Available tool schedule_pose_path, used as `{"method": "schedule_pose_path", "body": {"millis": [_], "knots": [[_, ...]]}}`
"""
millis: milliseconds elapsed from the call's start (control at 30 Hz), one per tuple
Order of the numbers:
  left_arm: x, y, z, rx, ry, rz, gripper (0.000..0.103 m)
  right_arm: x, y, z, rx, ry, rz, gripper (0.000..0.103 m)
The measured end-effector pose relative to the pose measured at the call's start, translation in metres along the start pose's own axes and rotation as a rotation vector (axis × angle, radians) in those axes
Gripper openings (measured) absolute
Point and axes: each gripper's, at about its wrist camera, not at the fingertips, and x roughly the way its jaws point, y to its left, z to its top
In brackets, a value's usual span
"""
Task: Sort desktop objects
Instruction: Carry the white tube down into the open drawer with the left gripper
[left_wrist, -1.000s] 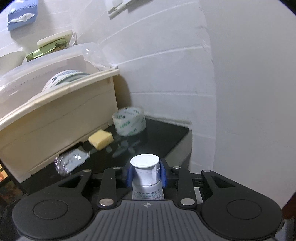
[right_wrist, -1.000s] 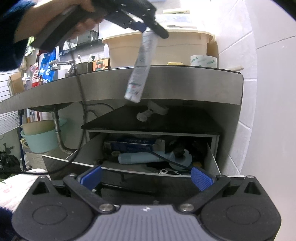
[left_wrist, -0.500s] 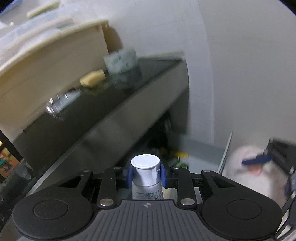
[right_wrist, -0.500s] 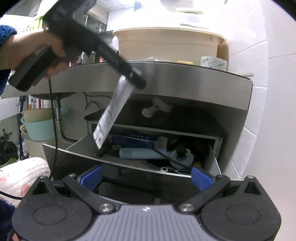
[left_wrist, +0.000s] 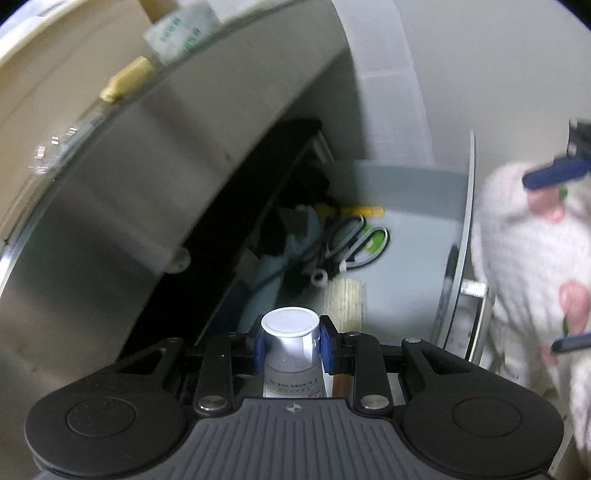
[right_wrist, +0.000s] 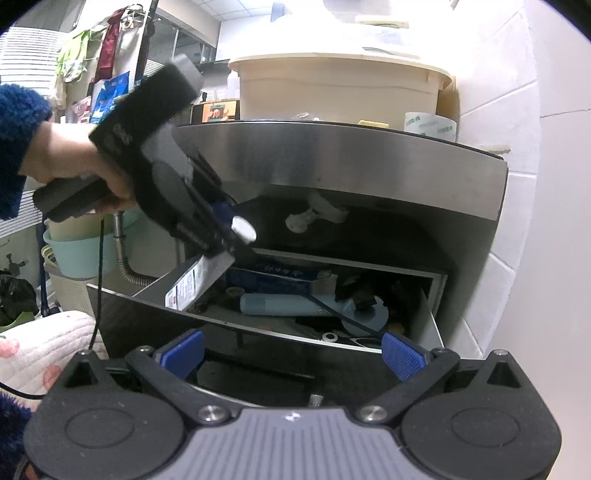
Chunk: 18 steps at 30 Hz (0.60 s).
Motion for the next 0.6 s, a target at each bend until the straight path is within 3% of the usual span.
{"method": "schedule_pose_path", "body": {"millis": [600], "knots": [[0.07,-0.021,0.015,0.174,0.141,-0.062,0.027,-0.002,-0.003,0.0,0.021,-0.013,0.013,0.103]]}}
